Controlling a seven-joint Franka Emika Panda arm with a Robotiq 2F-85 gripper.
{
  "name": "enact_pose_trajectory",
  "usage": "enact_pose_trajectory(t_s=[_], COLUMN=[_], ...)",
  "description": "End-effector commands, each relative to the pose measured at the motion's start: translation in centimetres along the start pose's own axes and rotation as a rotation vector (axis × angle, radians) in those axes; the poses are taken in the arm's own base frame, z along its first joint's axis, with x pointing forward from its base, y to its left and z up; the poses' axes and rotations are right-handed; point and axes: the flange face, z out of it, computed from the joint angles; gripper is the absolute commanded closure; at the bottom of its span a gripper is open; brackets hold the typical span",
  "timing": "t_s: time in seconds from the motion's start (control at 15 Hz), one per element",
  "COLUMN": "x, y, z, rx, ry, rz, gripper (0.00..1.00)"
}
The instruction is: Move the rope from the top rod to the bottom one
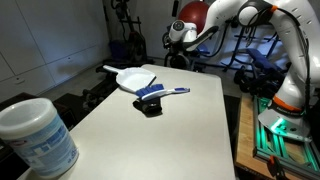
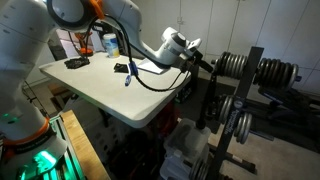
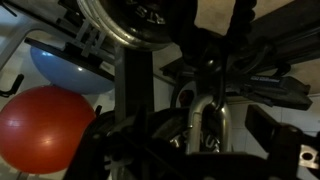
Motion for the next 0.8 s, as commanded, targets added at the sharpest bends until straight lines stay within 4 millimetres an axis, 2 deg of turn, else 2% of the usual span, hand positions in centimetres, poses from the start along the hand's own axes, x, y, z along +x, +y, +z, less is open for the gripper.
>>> enact_pose_trajectory(t_s=[0.0, 0.33, 0.47, 0.53, 0.67, 0.73], x=[-0.51, -0.43, -0.28, -0.23, -0.09, -0.03], y=[-1.18, -1.92, -1.9, -1.89, -1.93, -2.01], z=[0.37, 0.42, 0.56, 0.62, 0.62, 0.64], rx=[0.019, 0.035, 0.032, 0.029, 0.034, 0.036], ry=[-0.005, 0.008, 0.014, 0.019, 0.022, 0.033], rz=[0.014, 0.035, 0.045, 0.049, 0.06, 0.071], gripper=[0.0, 0.05, 0.12, 0.19, 0.25, 0.34])
